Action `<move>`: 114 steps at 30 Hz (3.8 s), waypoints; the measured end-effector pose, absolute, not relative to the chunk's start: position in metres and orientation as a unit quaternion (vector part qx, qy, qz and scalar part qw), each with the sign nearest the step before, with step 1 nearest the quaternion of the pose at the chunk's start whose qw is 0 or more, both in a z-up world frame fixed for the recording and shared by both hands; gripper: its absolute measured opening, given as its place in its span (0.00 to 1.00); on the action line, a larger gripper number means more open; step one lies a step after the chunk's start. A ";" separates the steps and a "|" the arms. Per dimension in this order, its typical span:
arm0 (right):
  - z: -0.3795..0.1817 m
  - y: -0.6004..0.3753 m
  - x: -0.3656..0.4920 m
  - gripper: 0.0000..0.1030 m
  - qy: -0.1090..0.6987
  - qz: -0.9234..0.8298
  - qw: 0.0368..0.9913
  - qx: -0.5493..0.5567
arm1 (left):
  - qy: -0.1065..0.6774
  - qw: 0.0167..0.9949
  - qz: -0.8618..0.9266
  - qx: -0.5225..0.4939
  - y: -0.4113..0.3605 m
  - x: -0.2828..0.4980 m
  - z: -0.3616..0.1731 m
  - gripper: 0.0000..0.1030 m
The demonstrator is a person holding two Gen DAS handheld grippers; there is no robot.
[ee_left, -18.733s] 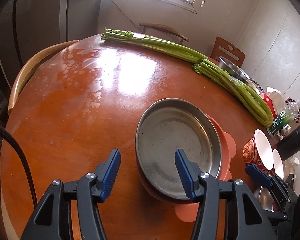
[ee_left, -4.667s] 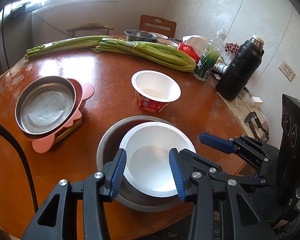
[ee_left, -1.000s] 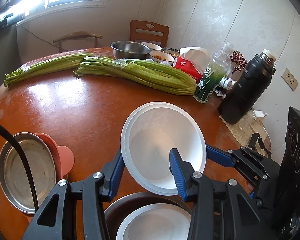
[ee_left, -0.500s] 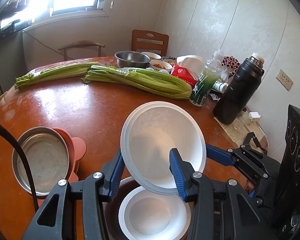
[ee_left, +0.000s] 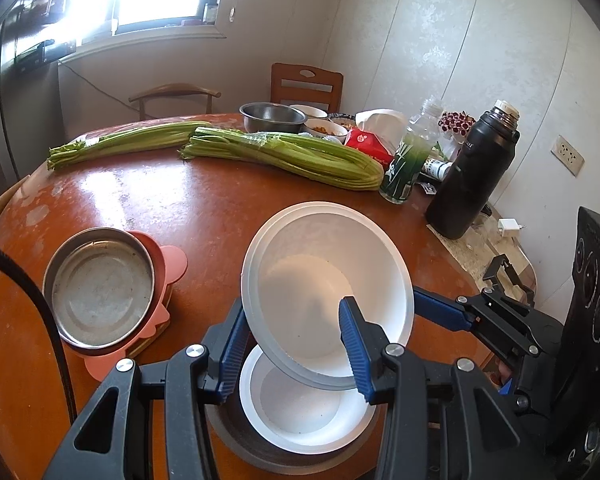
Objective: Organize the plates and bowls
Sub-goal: 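Lift the red-printed paper bowl with the right gripper over the steel bowl, then lower the red-printed paper bowl into the white paper bowl with the right gripper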
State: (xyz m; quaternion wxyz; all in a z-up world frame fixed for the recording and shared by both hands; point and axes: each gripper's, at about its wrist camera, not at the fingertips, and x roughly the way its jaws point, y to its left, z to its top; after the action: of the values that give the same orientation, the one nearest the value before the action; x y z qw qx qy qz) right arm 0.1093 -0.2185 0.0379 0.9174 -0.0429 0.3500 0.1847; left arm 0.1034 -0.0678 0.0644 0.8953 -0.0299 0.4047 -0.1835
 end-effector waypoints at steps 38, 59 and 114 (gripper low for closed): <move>0.014 -0.207 0.070 0.50 0.365 0.198 0.907 -0.061 | 0.424 0.887 -0.177 -0.049 -0.055 0.065 0.033 0.44; -0.009 -0.209 0.069 0.50 0.387 0.197 0.899 -0.055 | 0.442 0.879 -0.173 -0.043 -0.061 0.068 0.009 0.44; -0.017 -0.197 0.094 0.50 0.391 0.186 0.897 -0.090 | 0.452 0.876 -0.158 -0.049 -0.051 0.087 0.001 0.44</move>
State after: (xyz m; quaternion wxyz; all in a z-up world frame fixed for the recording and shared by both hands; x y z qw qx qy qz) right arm 0.0937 -0.1967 -0.0170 0.8969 -0.0902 0.3910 0.1857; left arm 0.0869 -0.0506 0.0014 0.8764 -0.0485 0.4523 -0.1584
